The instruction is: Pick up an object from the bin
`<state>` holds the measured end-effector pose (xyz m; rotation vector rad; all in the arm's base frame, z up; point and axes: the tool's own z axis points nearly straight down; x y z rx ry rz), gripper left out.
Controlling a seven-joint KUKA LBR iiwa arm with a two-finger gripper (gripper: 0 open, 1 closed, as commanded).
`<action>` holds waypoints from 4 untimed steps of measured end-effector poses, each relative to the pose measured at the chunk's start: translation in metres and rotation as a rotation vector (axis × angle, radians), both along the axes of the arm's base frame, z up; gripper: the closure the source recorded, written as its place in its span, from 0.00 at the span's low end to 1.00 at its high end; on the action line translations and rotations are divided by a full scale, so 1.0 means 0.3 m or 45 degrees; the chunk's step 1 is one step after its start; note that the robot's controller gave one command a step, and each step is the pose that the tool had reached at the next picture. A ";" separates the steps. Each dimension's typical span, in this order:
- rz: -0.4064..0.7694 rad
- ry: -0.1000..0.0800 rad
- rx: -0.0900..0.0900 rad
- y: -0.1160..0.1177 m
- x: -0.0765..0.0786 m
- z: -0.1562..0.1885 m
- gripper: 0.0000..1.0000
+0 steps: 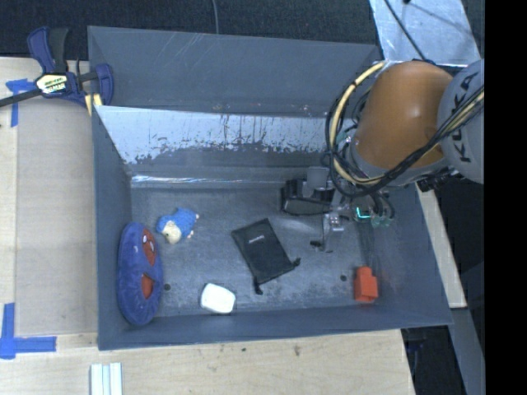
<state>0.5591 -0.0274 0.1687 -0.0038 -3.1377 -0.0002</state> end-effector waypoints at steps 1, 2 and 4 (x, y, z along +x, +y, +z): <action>0.127 0.001 0.003 0.223 -0.025 -0.326 0.00; 0.121 -0.010 0.000 0.212 -0.015 -0.310 1.00; 0.561 -0.003 0.001 0.171 -0.098 -0.187 1.00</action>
Offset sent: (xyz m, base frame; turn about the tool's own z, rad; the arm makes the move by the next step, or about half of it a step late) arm -0.0057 0.0637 -0.0935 -0.0944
